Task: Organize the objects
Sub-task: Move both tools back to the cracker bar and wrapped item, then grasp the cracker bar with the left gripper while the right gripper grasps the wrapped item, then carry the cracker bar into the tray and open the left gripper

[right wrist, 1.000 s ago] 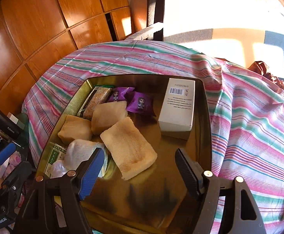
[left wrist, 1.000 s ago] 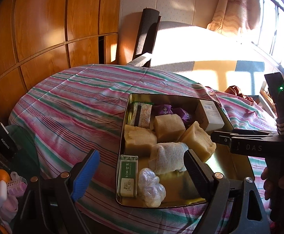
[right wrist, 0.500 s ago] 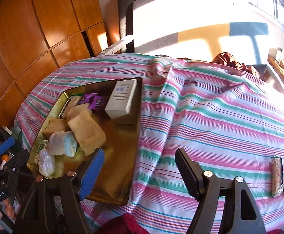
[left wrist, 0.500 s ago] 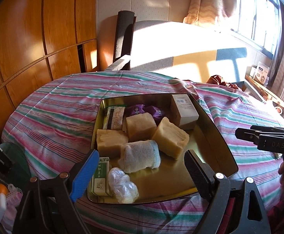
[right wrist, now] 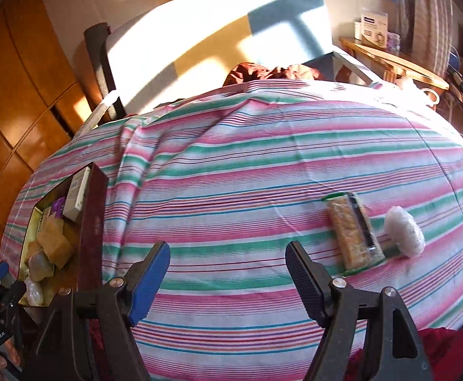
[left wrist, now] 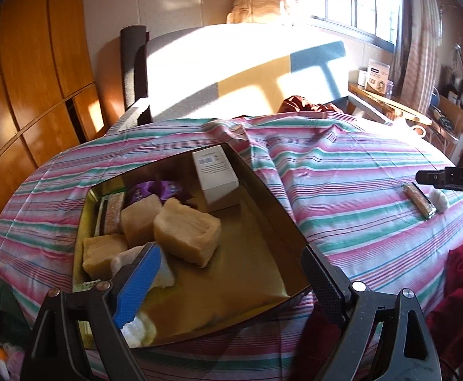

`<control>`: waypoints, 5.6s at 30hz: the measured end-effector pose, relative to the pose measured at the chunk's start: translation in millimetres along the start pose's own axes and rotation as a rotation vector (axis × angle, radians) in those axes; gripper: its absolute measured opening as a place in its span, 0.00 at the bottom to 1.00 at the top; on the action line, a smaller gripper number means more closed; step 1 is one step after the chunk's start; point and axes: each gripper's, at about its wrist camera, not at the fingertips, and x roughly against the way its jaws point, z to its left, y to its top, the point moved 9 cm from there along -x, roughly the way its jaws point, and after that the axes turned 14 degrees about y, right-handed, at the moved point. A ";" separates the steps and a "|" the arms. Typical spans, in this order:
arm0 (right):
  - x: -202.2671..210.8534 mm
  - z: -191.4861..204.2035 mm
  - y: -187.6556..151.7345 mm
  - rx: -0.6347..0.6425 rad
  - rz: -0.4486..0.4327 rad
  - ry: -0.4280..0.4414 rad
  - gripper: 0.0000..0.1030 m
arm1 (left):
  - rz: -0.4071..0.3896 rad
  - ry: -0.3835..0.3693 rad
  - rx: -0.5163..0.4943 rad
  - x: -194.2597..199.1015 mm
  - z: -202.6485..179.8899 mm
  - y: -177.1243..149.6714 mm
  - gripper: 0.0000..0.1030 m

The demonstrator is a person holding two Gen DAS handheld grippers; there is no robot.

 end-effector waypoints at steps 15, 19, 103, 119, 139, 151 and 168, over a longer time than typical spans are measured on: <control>55.8 -167.9 -5.0 -0.158 0.144 -0.210 0.74 | 0.015 -0.163 -0.188 -6.0 -109.4 8.4 0.88; 43.8 -182.5 -10.6 -0.127 0.220 -0.242 0.74 | 0.037 -0.182 -0.209 -11.4 -125.2 6.4 0.88; -86.5 -39.4 -0.5 -0.003 0.264 0.066 0.35 | 0.188 -0.376 -0.254 -41.8 -216.9 -48.8 0.46; -107.1 -52.7 -9.2 0.068 0.304 -0.029 0.29 | 0.145 -0.370 -0.244 -29.9 -206.8 -43.4 0.46; -107.7 -47.7 -10.4 0.101 0.304 -0.048 0.28 | -0.001 -0.230 -0.084 18.5 -106.6 13.7 0.46; -109.6 -47.7 -11.9 0.103 0.305 -0.051 0.29 | -0.012 -0.012 0.030 -1.1 -3.2 5.3 0.46; -111.2 -45.2 -12.6 0.135 0.305 -0.068 0.29 | 0.075 0.134 0.141 -37.1 75.2 -26.9 0.46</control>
